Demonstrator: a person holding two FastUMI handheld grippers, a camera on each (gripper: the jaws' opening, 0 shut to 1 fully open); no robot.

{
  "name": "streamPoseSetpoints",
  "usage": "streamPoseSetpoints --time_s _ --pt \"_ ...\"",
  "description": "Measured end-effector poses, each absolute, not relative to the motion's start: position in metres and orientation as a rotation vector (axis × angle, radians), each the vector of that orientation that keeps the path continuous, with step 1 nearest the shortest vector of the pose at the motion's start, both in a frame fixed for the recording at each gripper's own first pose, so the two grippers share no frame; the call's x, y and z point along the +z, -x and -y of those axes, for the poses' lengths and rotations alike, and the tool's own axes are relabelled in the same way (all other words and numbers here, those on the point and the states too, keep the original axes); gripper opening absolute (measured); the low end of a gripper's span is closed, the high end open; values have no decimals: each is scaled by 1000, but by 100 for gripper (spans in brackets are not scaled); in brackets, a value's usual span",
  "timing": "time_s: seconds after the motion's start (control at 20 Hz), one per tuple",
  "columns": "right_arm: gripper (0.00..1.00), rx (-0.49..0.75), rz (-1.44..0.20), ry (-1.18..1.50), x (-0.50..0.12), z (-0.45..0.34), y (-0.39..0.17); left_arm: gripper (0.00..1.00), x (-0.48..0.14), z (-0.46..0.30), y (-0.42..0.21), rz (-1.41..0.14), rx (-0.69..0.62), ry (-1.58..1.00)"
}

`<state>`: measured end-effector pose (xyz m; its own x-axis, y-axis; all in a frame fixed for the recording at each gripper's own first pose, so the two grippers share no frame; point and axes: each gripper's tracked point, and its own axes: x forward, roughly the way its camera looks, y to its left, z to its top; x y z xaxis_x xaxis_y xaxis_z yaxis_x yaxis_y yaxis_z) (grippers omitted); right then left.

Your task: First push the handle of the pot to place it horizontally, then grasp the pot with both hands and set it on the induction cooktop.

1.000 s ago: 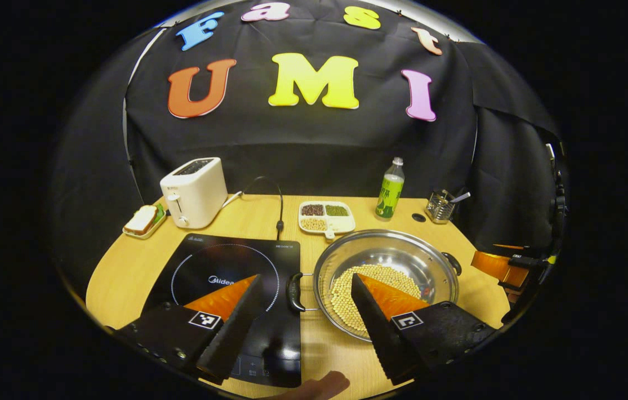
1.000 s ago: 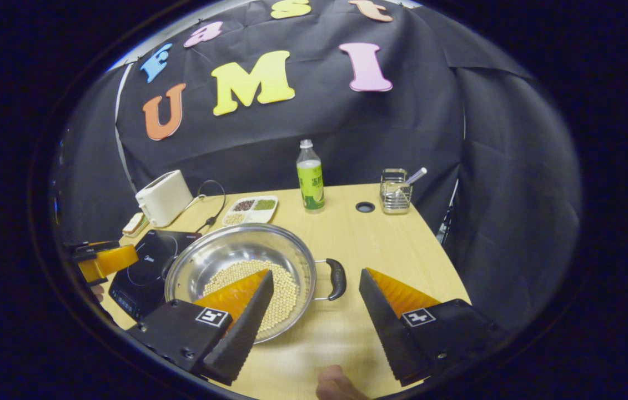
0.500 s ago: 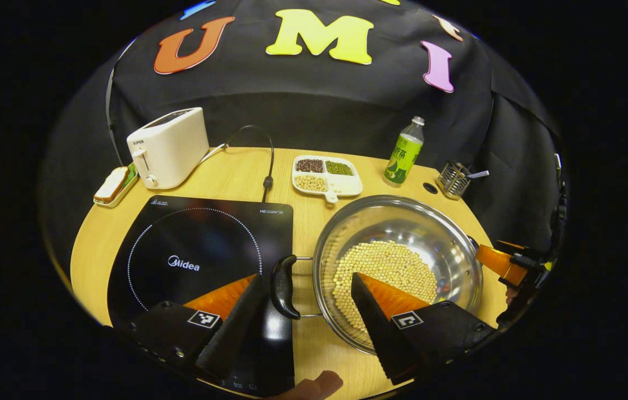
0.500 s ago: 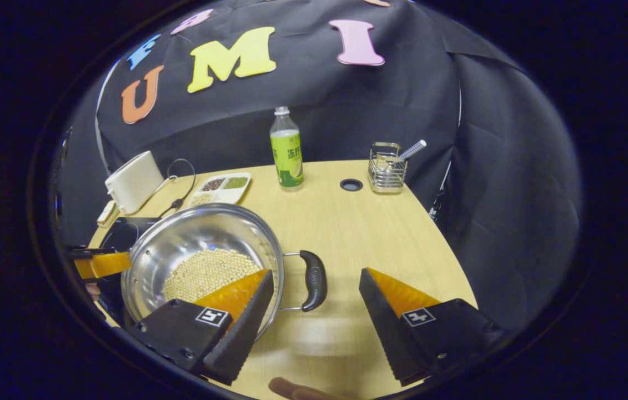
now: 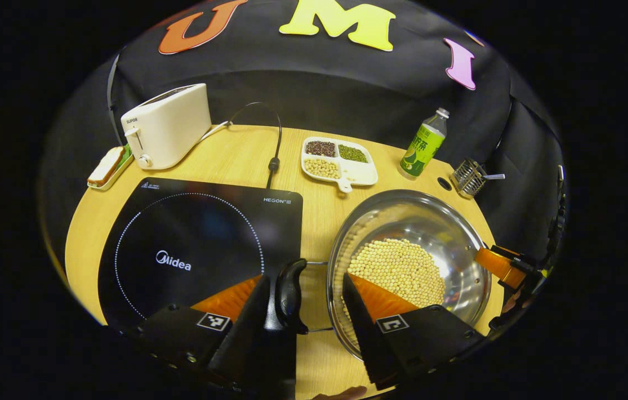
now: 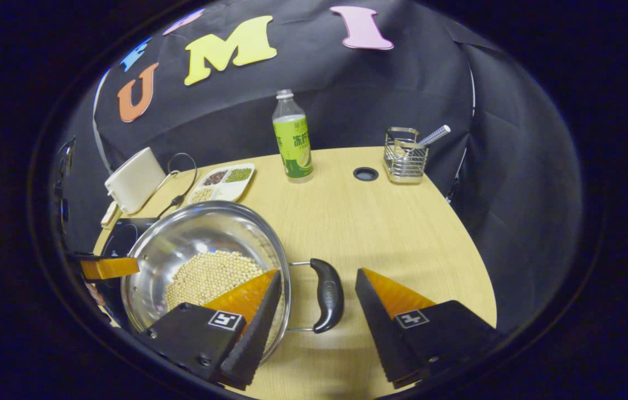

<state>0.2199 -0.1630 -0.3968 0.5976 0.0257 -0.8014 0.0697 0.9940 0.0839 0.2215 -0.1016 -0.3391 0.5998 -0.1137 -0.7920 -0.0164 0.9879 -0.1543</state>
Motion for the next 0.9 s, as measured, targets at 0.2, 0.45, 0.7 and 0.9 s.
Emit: streamPoseSetpoints --time_s 0.2,0.45,0.7,0.9 --pt "66 -25 -954 -99 -399 162 -217 59 -341 104 -223 -925 -79 165" --pt "65 2 -977 -114 -402 162 -219 57 -340 103 -221 -918 -92 140" --pt "66 16 -1046 -126 -410 160 -219 56 -339 102 -223 -925 -109 149" --pt "65 -23 -1103 -147 -406 160 -211 56 -339 103 -227 -911 -144 122"
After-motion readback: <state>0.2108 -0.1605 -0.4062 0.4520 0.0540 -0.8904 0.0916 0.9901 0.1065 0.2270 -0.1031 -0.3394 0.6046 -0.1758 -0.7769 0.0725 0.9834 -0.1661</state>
